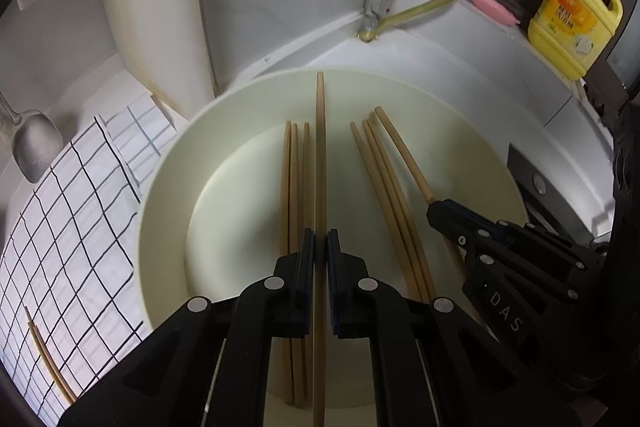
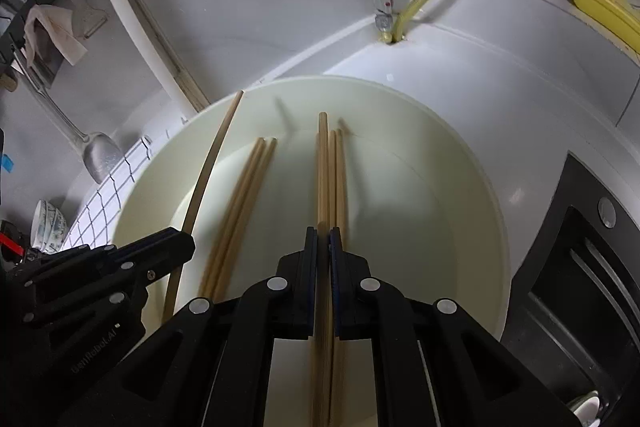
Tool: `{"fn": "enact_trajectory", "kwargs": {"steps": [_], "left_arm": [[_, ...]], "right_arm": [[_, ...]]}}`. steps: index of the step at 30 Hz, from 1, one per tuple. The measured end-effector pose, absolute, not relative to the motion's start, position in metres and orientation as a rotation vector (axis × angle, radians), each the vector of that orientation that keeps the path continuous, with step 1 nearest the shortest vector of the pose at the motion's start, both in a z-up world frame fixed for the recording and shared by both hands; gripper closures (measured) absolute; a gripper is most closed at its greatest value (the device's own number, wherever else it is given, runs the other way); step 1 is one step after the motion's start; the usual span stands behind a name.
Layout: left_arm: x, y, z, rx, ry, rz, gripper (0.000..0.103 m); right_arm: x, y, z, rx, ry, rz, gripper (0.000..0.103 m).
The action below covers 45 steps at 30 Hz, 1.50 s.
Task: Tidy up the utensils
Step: 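Open the right tool to drop the chopstick into the basin, then move the right tool back over the remaining chopsticks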
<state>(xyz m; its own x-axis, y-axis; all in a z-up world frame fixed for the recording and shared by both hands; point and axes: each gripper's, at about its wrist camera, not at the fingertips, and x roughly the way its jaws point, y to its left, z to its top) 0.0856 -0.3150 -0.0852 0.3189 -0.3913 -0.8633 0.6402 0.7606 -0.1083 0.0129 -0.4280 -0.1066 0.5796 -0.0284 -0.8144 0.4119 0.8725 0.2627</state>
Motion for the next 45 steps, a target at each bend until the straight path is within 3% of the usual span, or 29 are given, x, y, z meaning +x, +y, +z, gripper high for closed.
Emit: {"fn": "enact_trajectory", "kwargs": {"steps": [12, 14, 16, 17, 45], "left_arm": [[0.091, -0.316, -0.098, 0.310, 1.069, -0.645, 0.094], [0.091, -0.314, -0.096, 0.312, 1.063, -0.636, 0.078], [0.089, -0.311, -0.090, 0.309, 1.037, -0.621, 0.043], [0.088, -0.308, -0.086, 0.303, 1.015, -0.614, 0.041], [0.061, -0.214, -0.041, 0.209, 0.960, -0.500, 0.027]], "right_arm": [[0.013, -0.432, -0.121, 0.474, 0.972, -0.288, 0.097], [0.014, -0.430, -0.120, 0.460, 0.976, -0.291, 0.096], [0.013, -0.429, -0.117, 0.454, 0.967, -0.292, 0.091], [0.012, -0.430, -0.115, 0.452, 0.962, -0.296, 0.088], [-0.021, -0.381, -0.072, 0.406, 0.901, -0.266, 0.060]]}}
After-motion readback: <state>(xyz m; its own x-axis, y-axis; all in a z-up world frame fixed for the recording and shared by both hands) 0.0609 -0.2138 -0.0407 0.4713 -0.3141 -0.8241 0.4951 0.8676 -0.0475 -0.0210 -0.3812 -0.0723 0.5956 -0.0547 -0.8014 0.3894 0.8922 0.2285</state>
